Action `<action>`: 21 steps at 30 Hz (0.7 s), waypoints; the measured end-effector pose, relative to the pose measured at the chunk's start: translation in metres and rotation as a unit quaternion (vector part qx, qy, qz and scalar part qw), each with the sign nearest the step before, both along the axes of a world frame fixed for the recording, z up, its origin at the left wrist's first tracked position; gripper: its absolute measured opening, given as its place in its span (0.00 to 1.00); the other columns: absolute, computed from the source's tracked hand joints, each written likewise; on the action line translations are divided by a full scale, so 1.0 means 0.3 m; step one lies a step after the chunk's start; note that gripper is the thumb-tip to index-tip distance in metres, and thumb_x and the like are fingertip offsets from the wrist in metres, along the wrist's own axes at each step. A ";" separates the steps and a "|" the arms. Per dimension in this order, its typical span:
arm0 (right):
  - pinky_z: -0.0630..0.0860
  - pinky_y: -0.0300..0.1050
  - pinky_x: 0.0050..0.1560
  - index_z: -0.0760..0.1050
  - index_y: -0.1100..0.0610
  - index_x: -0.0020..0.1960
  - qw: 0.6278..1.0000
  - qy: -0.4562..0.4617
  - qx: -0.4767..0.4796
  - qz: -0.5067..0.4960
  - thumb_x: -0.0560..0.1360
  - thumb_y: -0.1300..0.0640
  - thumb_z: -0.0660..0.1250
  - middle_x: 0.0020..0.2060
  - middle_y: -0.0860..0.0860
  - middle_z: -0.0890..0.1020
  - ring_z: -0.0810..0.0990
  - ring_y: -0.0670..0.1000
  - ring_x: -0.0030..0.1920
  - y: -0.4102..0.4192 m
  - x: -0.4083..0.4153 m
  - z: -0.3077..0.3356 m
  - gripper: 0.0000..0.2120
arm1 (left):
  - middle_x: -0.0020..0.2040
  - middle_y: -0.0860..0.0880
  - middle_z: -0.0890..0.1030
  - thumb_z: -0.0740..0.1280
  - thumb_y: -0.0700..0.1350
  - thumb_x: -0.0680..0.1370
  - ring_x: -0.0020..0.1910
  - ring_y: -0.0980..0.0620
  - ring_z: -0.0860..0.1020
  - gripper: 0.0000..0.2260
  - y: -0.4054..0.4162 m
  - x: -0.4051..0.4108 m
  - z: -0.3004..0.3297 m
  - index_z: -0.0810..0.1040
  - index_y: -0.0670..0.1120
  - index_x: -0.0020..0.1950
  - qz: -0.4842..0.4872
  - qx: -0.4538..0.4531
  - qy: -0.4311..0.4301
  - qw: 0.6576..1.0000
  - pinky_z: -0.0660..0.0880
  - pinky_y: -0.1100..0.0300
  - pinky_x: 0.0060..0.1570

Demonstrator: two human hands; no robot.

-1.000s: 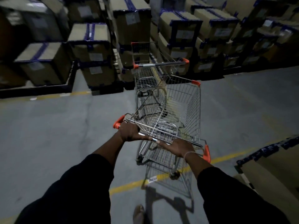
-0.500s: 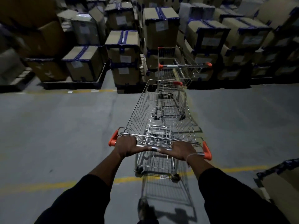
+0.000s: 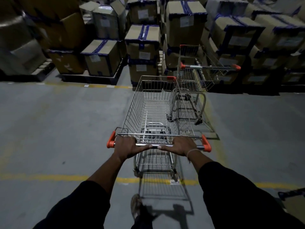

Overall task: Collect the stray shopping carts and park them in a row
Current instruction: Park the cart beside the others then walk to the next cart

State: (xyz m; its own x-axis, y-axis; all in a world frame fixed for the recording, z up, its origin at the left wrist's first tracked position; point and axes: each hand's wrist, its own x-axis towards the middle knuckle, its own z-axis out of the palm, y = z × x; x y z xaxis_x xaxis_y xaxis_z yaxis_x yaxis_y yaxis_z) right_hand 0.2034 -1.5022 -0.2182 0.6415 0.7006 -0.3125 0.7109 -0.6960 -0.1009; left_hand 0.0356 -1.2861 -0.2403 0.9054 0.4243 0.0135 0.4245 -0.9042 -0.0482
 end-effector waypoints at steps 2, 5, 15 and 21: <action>0.71 0.46 0.38 0.72 0.52 0.31 1.000 -0.006 0.004 0.008 0.60 0.09 0.47 0.32 0.51 0.80 0.80 0.55 0.37 0.060 0.045 -0.003 0.46 | 0.21 0.53 0.70 0.45 0.87 0.65 0.25 0.52 0.73 0.44 0.052 0.037 0.000 0.72 0.48 0.25 0.007 0.001 0.011 1.000 0.74 0.57 0.41; 0.74 0.46 0.41 0.72 0.52 0.31 1.000 -0.011 0.016 0.009 0.61 0.09 0.48 0.31 0.50 0.79 0.79 0.53 0.34 0.161 0.121 -0.005 0.45 | 0.22 0.52 0.71 0.44 0.87 0.66 0.26 0.52 0.74 0.43 0.152 0.115 -0.002 0.72 0.48 0.25 0.012 0.002 0.009 1.000 0.74 0.55 0.45; 0.66 0.60 0.63 0.83 0.54 0.50 0.983 -0.135 0.038 -0.122 0.60 0.09 0.44 0.48 0.56 0.85 0.81 0.60 0.56 0.489 0.359 -0.041 0.55 | 0.25 0.53 0.75 0.36 0.86 0.64 0.31 0.54 0.76 0.45 0.491 0.444 0.007 0.74 0.50 0.28 0.018 -0.030 0.031 0.999 0.71 0.49 0.57; 0.62 0.65 0.73 0.78 0.54 0.64 0.994 -0.014 0.052 -0.098 0.66 0.13 0.44 0.63 0.55 0.82 0.76 0.61 0.65 0.647 0.602 -0.048 0.53 | 0.35 0.51 0.79 0.33 0.85 0.64 0.49 0.48 0.81 0.48 0.693 0.654 0.000 0.81 0.53 0.39 0.019 -0.043 0.043 0.998 0.62 0.38 0.68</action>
State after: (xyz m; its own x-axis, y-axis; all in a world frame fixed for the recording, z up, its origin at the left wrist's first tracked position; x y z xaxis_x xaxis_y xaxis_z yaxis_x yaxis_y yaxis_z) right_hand 0.3840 -1.3080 -0.2325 0.7760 0.5896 -0.2240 0.5669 -0.8077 -0.1619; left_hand 0.2319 -1.0783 -0.2404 0.8851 0.4540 -0.1020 0.4555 -0.8902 -0.0090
